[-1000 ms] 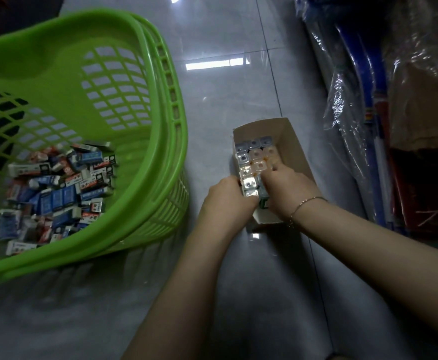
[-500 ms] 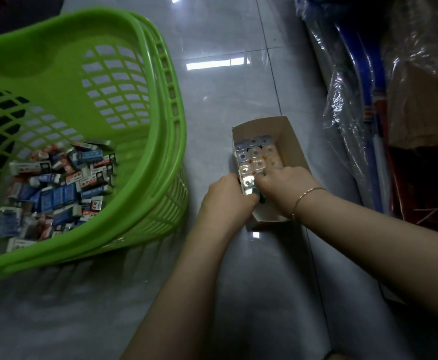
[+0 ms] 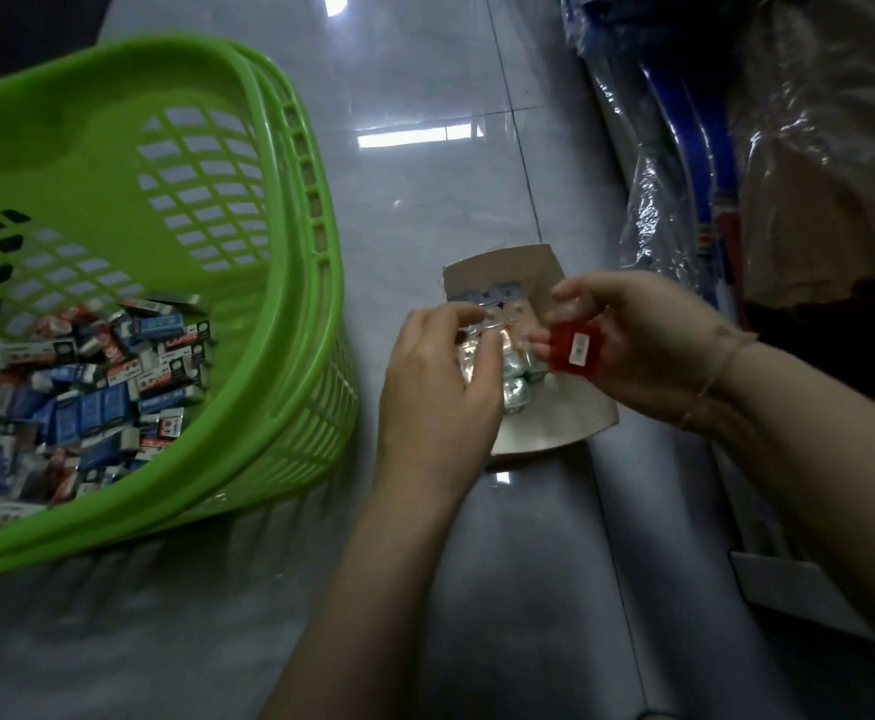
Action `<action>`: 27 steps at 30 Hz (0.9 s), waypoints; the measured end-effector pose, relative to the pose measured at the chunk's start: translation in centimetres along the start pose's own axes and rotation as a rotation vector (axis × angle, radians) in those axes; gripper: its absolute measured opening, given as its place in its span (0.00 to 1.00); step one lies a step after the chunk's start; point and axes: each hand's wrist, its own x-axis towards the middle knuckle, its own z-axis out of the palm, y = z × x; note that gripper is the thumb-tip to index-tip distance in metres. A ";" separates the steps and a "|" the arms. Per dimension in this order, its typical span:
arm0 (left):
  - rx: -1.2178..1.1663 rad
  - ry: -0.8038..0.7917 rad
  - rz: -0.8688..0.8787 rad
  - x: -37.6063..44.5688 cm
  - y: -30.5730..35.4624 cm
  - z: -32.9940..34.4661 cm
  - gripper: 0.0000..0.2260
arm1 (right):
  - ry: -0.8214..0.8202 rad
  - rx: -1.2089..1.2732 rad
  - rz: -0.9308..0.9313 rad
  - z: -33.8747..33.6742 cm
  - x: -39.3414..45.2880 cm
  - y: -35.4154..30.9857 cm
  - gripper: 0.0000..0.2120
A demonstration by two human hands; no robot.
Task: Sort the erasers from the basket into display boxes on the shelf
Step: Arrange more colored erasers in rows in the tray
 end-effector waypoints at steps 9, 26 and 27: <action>-0.514 -0.268 -0.184 0.5 1.8 -0.2 0.15 | 0.013 0.264 -0.096 0.0 -1.7 0.5 0.08; 0.844 -0.440 0.269 3.9 -1.5 1.8 0.09 | 0.110 -1.916 -0.545 -1.9 1.4 2.1 0.05; 0.859 -0.441 0.266 4.0 -1.6 1.8 0.08 | 0.136 -1.961 -0.540 -2.0 1.6 2.1 0.04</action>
